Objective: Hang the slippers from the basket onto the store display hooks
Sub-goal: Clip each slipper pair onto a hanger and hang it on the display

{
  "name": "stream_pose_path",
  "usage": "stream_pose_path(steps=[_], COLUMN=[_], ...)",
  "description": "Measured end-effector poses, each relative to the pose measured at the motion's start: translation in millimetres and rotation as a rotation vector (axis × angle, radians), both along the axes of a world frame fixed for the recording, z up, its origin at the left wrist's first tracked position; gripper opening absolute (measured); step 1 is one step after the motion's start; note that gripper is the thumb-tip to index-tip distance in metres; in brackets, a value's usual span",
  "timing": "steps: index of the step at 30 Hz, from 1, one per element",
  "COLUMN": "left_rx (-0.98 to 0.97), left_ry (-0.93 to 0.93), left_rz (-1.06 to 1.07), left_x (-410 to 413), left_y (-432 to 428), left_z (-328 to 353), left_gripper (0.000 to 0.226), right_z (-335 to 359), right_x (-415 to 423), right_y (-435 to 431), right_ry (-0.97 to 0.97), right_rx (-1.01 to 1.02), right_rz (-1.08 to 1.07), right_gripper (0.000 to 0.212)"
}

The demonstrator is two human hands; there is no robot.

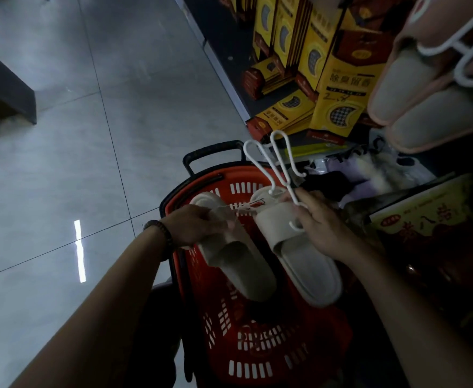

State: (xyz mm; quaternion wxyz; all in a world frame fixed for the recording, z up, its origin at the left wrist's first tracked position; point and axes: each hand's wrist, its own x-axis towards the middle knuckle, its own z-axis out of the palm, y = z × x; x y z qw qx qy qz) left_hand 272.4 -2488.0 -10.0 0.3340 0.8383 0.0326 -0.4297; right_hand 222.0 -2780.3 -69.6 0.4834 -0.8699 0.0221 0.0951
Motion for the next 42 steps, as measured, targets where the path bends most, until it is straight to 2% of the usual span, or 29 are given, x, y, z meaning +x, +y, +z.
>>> stream_pose_path(steps=[3, 6, 9, 11, 15, 18, 20, 22, 26, 31, 34, 36, 40, 42], left_rx=[-0.127, -0.111, 0.064, 0.073, -0.009, 0.076, 0.016, -0.09, -0.239, -0.285, -0.378, -0.366, -0.167, -0.133], left_ry=[0.044, -0.21, -0.469, -0.536, -0.583, -0.673, -0.642, -0.531, -0.348, -0.278, -0.166, -0.132, -0.135, -0.118], left_rz=[-0.106, -0.293, -0.439, -0.402, -0.198, -0.28, -0.325, -0.328, -0.269, -0.284, -0.202, -0.171, -0.319, -0.3], left_x=[1, 3, 3, 2, 2, 0, -2, -4, -4, 1, 1, 1, 3, 2], left_y=[-3, -3, -6, -11, -18, -20, -19, -16, -15, -11, -13, -17, -23, -25], left_z=[-1, -4, -3, -2, 5, 8, 4, -3, -12, -16, -12, -8, -15, -18], left_gripper=[0.035, 0.022, 0.035, 0.035, 0.037, 0.036, 0.023, 0.014, 0.035, 0.056, 0.047, 0.04, 0.042, 0.037], right_z=[-3, -6, -9, -10, -12, -15, -13, -8, -5, -4, 0, 3, 5, 3], right_x=[1, 0, 1, 2, 6, 6, 5, 7, 8, 11, 9, 8, 5, 4], right_y=[3, 3, 4, 5, 6, 7, 12, 19, 29, 32, 34, 38, 47, 48], right_ry=[-0.003, -0.02, -0.019, -0.023, -0.056, -0.045, -0.056, -0.077, -0.082, -0.047, -0.062, -0.069, -0.107, -0.09], right_rx=[-0.054, -0.09, -0.067, -0.07, -0.083, -0.076, -0.042, 0.008, 0.035, 0.011, 0.029, 0.057, 0.088, 0.095], right_rz=[0.023, 0.027, -0.005, -0.016, -0.032, -0.031, -0.039, -0.063, -0.053, -0.026, 0.022, 0.046, 0.078, 0.092], right_gripper=[0.032, 0.035, 0.04, 0.042, 0.043, 0.044, 0.042, 0.039, 0.038, 0.05, 0.034, 0.027, 0.028, 0.027])
